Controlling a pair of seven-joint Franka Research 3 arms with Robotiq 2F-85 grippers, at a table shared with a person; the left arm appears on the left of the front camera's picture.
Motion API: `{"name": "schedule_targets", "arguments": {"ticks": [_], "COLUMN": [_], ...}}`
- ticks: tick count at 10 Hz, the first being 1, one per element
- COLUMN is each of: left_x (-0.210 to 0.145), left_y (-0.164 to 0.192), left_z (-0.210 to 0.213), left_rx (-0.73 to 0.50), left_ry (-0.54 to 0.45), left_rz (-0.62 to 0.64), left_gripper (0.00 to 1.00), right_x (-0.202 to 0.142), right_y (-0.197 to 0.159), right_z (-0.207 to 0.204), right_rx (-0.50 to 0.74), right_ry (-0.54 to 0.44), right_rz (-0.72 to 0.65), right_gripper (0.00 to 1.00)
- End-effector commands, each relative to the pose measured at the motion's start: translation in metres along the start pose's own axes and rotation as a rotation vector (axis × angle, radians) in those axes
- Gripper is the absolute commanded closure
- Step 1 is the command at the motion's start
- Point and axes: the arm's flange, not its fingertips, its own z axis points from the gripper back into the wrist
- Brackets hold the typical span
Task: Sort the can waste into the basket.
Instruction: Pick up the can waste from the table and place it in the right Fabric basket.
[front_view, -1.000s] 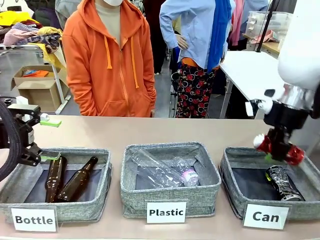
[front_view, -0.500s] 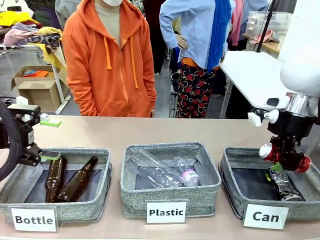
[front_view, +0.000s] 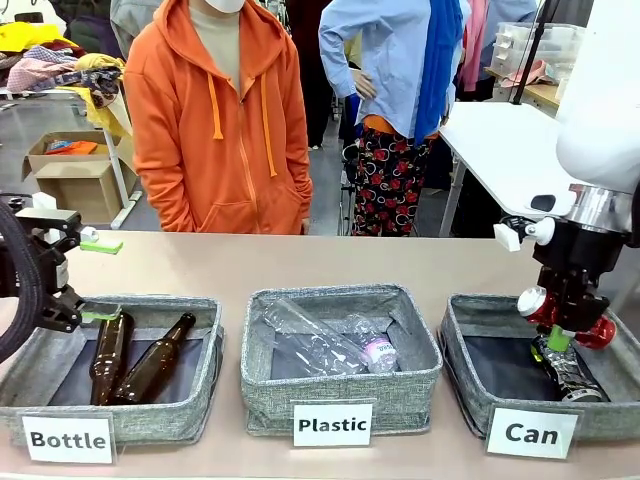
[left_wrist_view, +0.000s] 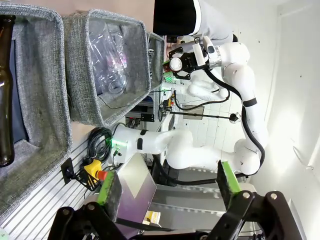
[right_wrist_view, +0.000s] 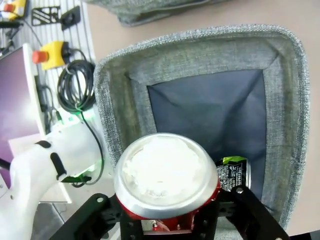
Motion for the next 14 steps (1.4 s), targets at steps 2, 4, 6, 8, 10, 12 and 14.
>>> {"name": "schedule_targets", "arguments": {"ticks": [2, 4, 6, 8, 10, 12, 14], "left_x": [-0.002, -0.002, -0.002, -0.002, -0.002, -0.002, -0.002], "left_y": [-0.002, -0.002, -0.002, -0.002, -0.002, -0.002, -0.002], "left_z": [0.000, 0.000, 0.000, 0.000, 0.000, 0.000, 0.000], "left_rx": [0.003, 0.003, 0.003, 0.003, 0.003, 0.003, 0.003], "left_ry": [-0.002, -0.002, -0.002, -0.002, -0.002, -0.002, -0.002], "left_rz": [0.008, 0.008, 0.008, 0.008, 0.008, 0.008, 0.008], "left_gripper": [0.00, 0.00, 0.00, 0.00, 0.00, 0.00, 0.00], "right_x": [0.005, 0.005, 0.005, 0.006, 0.008, 0.004, 0.005], "right_y": [-0.008, -0.007, -0.008, -0.006, -0.010, -0.013, -0.022], "right_z": [0.002, 0.002, 0.002, 0.005, 0.021, 0.043, 0.044], "right_rx": [-0.002, -0.005, -0.005, -0.005, 0.027, 0.192, 0.592], "right_ry": [0.004, -0.002, -0.007, -0.089, -0.503, -1.136, -1.251], "right_rz": [-0.002, -0.008, -0.013, -0.062, -0.466, -0.725, -0.894], "right_gripper": [0.11, 0.00, 0.00, 0.00, 0.00, 0.00, 0.00]}}
